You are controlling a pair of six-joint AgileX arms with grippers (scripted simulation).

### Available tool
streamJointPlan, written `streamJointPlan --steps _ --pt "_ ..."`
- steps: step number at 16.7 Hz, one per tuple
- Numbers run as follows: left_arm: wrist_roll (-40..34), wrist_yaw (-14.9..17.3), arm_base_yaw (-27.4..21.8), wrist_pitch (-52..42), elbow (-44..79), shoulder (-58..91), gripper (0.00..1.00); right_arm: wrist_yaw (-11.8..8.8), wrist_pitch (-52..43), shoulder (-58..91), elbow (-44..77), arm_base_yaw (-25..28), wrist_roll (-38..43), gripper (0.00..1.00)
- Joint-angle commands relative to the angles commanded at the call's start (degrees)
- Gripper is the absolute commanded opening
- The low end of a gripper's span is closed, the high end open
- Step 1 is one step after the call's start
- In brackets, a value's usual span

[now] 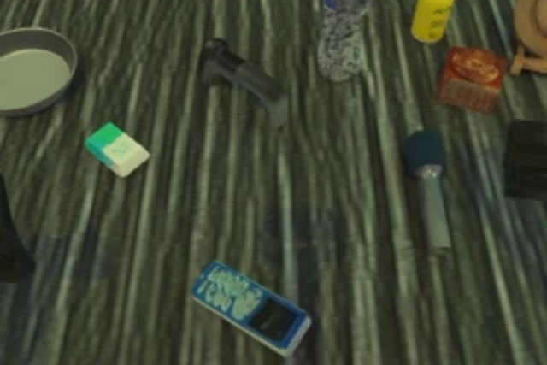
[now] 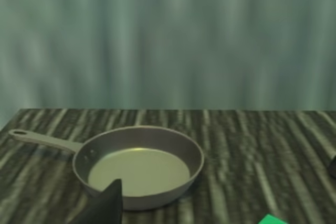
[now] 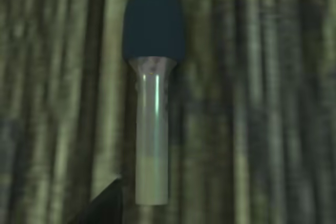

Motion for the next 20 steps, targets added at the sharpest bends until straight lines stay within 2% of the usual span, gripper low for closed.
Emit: streamJointPlan --steps 5,9,13,20 --pt "0.0 0.0 0.0 0.0 0.0 0.0 1.00 1.5 -12.8 25.9 18.7 7.0 7.6 1.00" --pt "0.0 0.0 0.0 0.0 0.0 0.0 1.00 2.6 -20.9 39.1 28.3 11.0 11.7 1.00" --pt "0.0 0.0 0.0 0.0 0.0 0.0 1.00 3.1 -24.3 44.0 31.6 12.4 13.2 1.00" --pt "0.0 0.0 0.0 0.0 0.0 0.0 1.00 3.1 -21.8 45.0 30.0 12.0 12.9 1.00"
